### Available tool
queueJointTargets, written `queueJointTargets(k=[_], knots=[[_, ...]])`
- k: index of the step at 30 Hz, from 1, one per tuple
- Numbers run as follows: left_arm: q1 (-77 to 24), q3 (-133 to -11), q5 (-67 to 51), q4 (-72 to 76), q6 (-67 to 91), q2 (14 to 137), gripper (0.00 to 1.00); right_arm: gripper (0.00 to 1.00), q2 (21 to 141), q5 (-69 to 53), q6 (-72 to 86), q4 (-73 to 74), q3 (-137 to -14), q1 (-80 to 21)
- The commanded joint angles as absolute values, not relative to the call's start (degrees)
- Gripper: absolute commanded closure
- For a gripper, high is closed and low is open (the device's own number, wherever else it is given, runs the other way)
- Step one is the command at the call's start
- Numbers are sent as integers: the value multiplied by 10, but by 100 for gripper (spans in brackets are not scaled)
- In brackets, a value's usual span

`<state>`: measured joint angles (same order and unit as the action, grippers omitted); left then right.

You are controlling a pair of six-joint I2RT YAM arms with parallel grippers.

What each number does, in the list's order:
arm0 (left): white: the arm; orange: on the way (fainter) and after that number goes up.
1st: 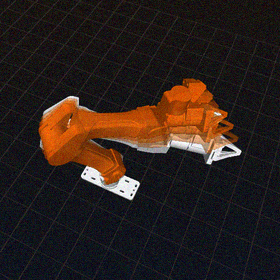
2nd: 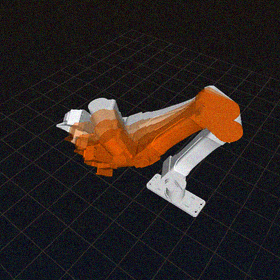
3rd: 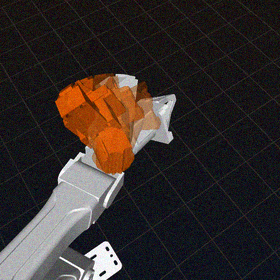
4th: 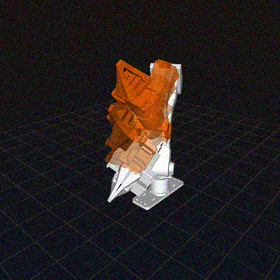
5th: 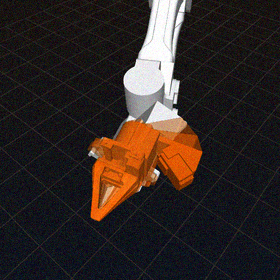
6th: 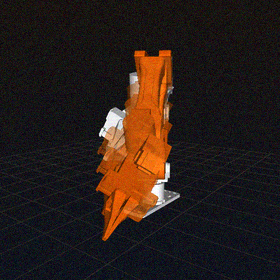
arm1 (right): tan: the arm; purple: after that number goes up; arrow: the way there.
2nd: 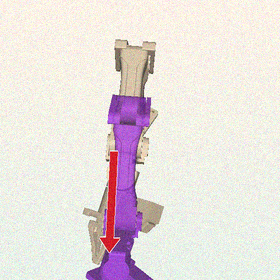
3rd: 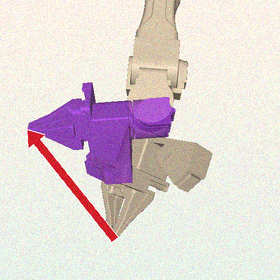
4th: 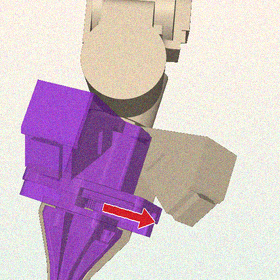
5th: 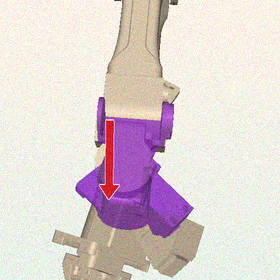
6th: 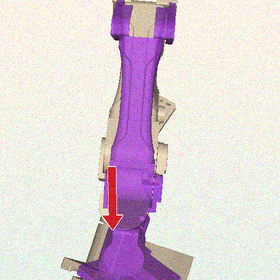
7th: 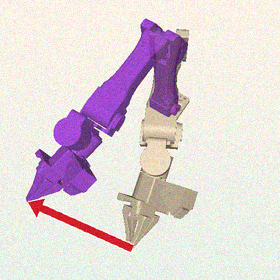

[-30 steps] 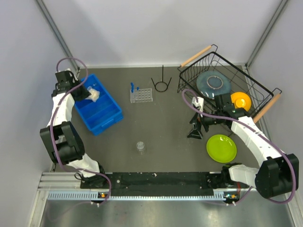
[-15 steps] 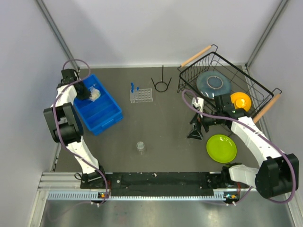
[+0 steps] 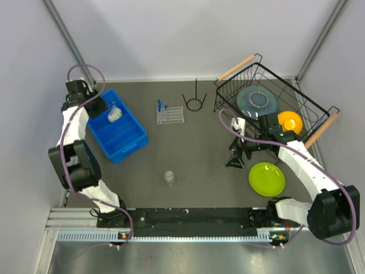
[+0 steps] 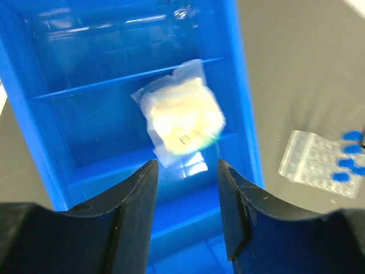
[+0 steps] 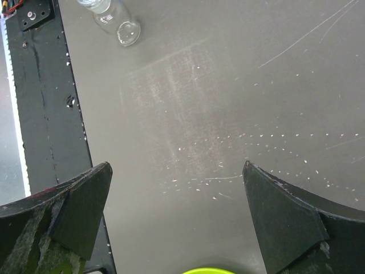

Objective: Organize the chemistry lab equipment

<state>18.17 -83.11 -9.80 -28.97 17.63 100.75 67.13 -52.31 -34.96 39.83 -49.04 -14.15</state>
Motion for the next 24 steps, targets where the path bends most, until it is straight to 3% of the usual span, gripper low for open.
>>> queueJointTargets(k=[1,6,10,16,19,24], knots=[[185,-777,-164,-244,180,885,44,1,664,-535,-366,385,-489,-147],[175,-668,-271,-230,192,788,39,1,657,-533,-373,385,-485,-147],[138,-593,-316,-233,178,680,27,1,655,-533,-382,386,-482,-147],[38,-514,-303,-258,162,522,14,1,659,-532,-400,387,-473,-146],[-20,-506,-280,-299,149,466,1,1,664,-533,-409,388,-468,-147],[-79,-501,-247,-366,150,409,1,1,668,-537,-416,390,-464,-146]])
